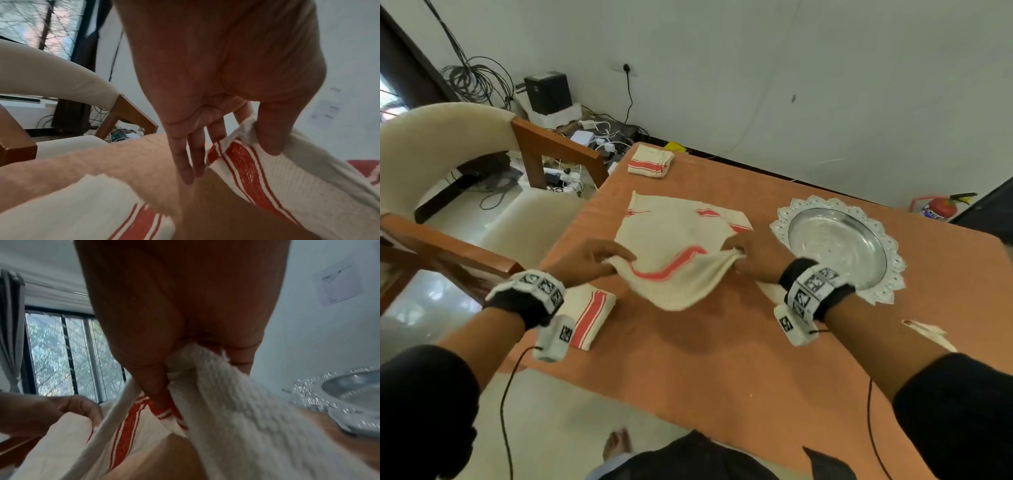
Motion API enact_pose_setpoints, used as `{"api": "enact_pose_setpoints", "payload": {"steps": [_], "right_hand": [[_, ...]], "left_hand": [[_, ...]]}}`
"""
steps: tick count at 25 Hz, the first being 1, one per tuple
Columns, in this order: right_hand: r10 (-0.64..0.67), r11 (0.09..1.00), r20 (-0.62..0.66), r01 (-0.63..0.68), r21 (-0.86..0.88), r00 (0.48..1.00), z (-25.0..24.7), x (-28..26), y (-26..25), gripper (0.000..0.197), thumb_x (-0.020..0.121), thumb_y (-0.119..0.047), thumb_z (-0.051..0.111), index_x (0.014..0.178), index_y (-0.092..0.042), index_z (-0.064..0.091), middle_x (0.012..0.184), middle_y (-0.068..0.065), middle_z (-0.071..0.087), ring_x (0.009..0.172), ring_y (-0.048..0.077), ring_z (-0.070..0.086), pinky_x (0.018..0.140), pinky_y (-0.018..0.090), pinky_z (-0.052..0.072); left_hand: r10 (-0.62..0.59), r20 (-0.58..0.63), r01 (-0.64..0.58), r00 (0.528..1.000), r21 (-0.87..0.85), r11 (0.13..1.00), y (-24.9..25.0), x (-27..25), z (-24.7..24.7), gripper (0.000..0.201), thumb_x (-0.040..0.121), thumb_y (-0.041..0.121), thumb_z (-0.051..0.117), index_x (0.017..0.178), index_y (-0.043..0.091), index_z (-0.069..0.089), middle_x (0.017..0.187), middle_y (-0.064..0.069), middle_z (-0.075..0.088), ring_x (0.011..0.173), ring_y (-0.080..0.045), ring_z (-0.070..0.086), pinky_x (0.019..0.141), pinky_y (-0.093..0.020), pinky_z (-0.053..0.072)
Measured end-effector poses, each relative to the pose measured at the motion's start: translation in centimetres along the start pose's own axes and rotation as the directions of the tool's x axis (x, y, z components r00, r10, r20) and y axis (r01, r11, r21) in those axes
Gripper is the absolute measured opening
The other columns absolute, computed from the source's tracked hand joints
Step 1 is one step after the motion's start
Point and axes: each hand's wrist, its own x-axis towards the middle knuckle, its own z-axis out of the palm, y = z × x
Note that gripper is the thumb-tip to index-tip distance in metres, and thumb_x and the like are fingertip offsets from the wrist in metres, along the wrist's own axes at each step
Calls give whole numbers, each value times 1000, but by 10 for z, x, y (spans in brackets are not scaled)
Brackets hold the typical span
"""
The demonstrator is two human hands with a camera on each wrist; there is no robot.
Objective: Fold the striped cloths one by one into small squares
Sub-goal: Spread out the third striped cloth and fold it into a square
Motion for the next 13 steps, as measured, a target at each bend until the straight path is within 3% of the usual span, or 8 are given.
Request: {"api": "enact_pose_setpoints", "payload": {"steps": [4, 6, 7, 9, 10, 13], "right_hand": [[103, 985, 271, -60, -161, 957, 48, -22, 9, 21, 87, -28, 62, 105, -30, 70, 109, -7, 69, 95, 19, 64, 74, 30, 43], [137, 970, 373, -47, -240, 918, 66, -35, 12, 18, 88, -31, 63, 104, -29, 69, 102, -9, 65, 92, 16, 61, 72, 29, 40], [161, 963, 414, -52, -263, 896, 75, -42, 15, 8, 88, -31, 62, 93, -28, 68, 91, -11, 63, 84, 15, 59, 67, 28, 39], [239, 949, 472, -102, -298, 849, 91, -54, 25, 19, 88, -33, 61, 70, -27, 57, 72, -11, 56, 68, 13, 55, 63, 28, 44], [277, 938, 485, -124, -323, 830, 97, -61, 31, 26, 88, -36, 59, 65, -26, 52, 69, -10, 55, 66, 13, 55, 66, 30, 49], [335, 892, 472, -112, -438, 816, 104, -82, 38, 25, 89, -42, 52, 72, -25, 59, 80, -4, 65, 76, 20, 64, 76, 36, 55]], "left_hand": [[-31, 207, 4, 978, 129, 992, -29, -12, 33, 29, 79, 30, 66, 104, 37, 79, 105, 23, 76, 102, -2, 70, 97, -32, 55], [-65, 255, 14, 965, 197, 980, -39, -19, 38, 27, 72, 46, 61, 96, 48, 75, 99, 34, 72, 98, 5, 68, 92, -22, 54], [-83, 260, 23, 962, 224, 974, -48, -21, 40, 28, 69, 53, 60, 94, 52, 72, 98, 34, 72, 97, 6, 67, 90, -20, 53], [-120, 254, 49, 960, 269, 962, -62, -25, 44, 35, 67, 59, 58, 100, 51, 70, 106, 24, 74, 100, 0, 67, 94, -29, 54], [-140, 261, 61, 955, 288, 956, -64, -28, 47, 40, 68, 59, 57, 105, 48, 71, 113, 19, 74, 105, -4, 67, 97, -33, 54], [-150, 329, 28, 932, 349, 937, -65, -37, 63, 64, 70, 59, 49, 122, 32, 73, 127, 11, 70, 116, -10, 63, 103, -26, 47]]}}
